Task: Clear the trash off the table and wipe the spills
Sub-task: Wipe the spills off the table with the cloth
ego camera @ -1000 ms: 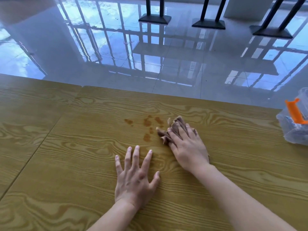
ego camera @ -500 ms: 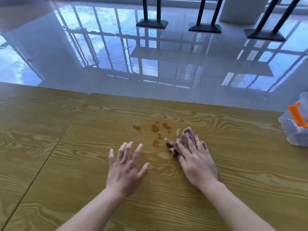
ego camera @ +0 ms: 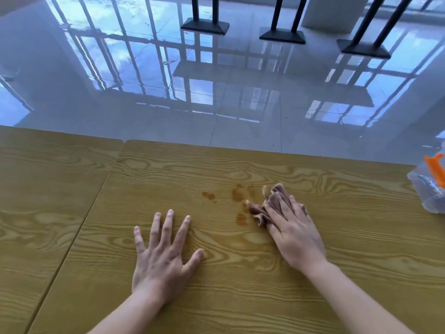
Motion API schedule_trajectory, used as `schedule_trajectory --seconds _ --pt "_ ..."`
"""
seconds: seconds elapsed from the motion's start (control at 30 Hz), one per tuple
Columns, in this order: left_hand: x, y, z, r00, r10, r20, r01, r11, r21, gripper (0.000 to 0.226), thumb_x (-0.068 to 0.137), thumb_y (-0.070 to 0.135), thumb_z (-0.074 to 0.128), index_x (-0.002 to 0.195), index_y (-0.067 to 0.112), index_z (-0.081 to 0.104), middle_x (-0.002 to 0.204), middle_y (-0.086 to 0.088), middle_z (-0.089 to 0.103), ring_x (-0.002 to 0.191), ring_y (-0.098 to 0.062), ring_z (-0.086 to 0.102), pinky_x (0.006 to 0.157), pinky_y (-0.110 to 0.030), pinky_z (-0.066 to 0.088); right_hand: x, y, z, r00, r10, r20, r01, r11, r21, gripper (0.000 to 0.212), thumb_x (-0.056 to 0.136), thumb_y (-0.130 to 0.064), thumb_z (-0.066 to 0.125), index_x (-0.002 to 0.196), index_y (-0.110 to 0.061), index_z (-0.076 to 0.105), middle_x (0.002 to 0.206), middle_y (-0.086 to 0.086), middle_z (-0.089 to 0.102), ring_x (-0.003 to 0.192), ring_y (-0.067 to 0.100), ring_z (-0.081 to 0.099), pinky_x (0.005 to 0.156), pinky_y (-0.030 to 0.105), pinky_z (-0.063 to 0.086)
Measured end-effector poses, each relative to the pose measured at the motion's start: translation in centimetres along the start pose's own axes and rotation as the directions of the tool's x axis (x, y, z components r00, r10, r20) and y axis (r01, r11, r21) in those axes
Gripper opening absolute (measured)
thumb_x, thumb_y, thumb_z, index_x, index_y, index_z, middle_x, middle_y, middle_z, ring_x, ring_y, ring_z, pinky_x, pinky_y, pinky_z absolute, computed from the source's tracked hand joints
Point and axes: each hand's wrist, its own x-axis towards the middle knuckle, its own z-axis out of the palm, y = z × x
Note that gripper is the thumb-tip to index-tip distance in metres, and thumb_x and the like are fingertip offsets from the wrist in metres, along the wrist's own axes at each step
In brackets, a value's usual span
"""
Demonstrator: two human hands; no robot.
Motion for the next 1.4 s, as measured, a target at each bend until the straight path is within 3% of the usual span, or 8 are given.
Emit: schedule_trajectory --seconds 0.13,0.3,0.57,0.67,0.87,1.07,1.3,1.4 --pt "0.2 0.0 0.1 0.999 0.021 0.030 -0.021 1.000 -0.011 0.082 0.084 0.080 0.022 0.152 0.036 0.015 0.162 -0.006 0.010 0.149 -0.028 0.000 0.113 -0.068 0.005 -4.5 1.3 0.5 0.999 0.022 0.046 -0.021 0.999 -0.024 0.055 0.098 -0.053 0.023 0.153 -0.043 0.019 0.165 -0.015 0.005 0.153 0.016 0.001 0.122 0.035 0.003" --pt "0.2 0.1 0.1 1.000 0.013 0.009 -0.013 1.000 -0.010 0.081 0.083 0.081 0.021 0.152 0.038 0.014 0.162 -0.004 0.010 0.149 -0.026 -0.002 0.113 -0.066 0.004 7.7 -1.7 -1.2 0.957 0.285 0.047 -0.288 0.953 0.094 0.055 0.101 -0.053 0.017 0.155 -0.041 0.010 0.166 -0.009 -0.004 0.152 0.023 -0.006 0.123 0.046 0.001" --pt "0.1 0.1 0.1 1.000 -0.007 -0.016 0.007 1.000 -0.004 0.080 0.083 0.083 0.015 0.151 0.042 0.007 0.163 -0.001 0.004 0.149 -0.023 -0.008 0.115 -0.063 -0.002 -2.7 0.1 1.1 1.000 -0.003 -0.021 0.002 0.998 -0.060 0.056 0.100 -0.052 0.016 0.154 -0.040 0.014 0.165 -0.012 0.001 0.153 0.020 -0.001 0.123 0.038 0.003" --pt "0.2 0.2 0.1 1.000 -0.005 -0.029 0.005 1.000 -0.011 0.081 0.083 0.083 0.016 0.151 0.041 0.008 0.163 -0.002 0.007 0.149 -0.024 -0.006 0.114 -0.064 -0.001 -5.8 1.2 1.1 1.000 0.006 0.008 -0.005 0.997 -0.073 0.057 0.099 -0.051 0.022 0.154 -0.037 0.022 0.165 -0.010 0.009 0.153 0.021 0.007 0.122 0.039 0.009" --pt "0.0 0.2 0.0 0.999 -0.011 -0.046 0.009 1.000 -0.028 0.082 0.081 0.084 0.015 0.151 0.042 0.010 0.163 -0.001 0.008 0.149 -0.022 -0.006 0.115 -0.062 -0.002 6.0 -3.6 -1.0 0.983 0.179 0.038 -0.181 0.981 0.070 0.054 0.103 -0.050 0.018 0.155 -0.040 0.009 0.165 -0.009 -0.005 0.152 0.023 -0.006 0.123 0.044 0.000" --pt "-0.1 0.2 -0.1 0.998 -0.003 -0.055 0.001 0.999 -0.039 0.081 0.081 0.083 0.017 0.150 0.041 0.016 0.162 -0.001 0.012 0.149 -0.023 -0.002 0.115 -0.063 0.001 -6.5 -0.7 1.7 0.966 -0.254 -0.047 0.253 0.967 -0.025 0.054 0.101 -0.049 0.028 0.154 -0.041 0.018 0.165 -0.011 0.007 0.153 0.019 0.005 0.122 0.042 0.011" --pt "0.0 0.3 0.0 0.997 -0.013 -0.071 0.011 0.999 -0.035 0.081 0.080 0.084 0.015 0.150 0.042 0.014 0.162 0.000 0.011 0.149 -0.022 -0.002 0.115 -0.063 0.002 1.2 -4.2 -0.1 0.997 0.074 0.005 -0.074 0.997 0.031 0.053 0.102 -0.047 0.022 0.155 -0.039 0.015 0.165 -0.010 -0.001 0.153 0.022 -0.004 0.123 0.040 0.000" --pt "0.0 0.1 0.0 0.997 -0.008 -0.081 0.005 0.999 -0.045 0.079 0.081 0.083 0.017 0.150 0.043 0.016 0.162 0.000 0.012 0.149 -0.021 -0.002 0.116 -0.062 0.002 0.2 -6.8 1.0 0.998 -0.069 0.003 0.069 0.998 0.015 0.054 0.102 -0.051 0.022 0.154 -0.041 0.012 0.166 -0.009 -0.002 0.152 0.022 -0.007 0.123 0.043 0.000"
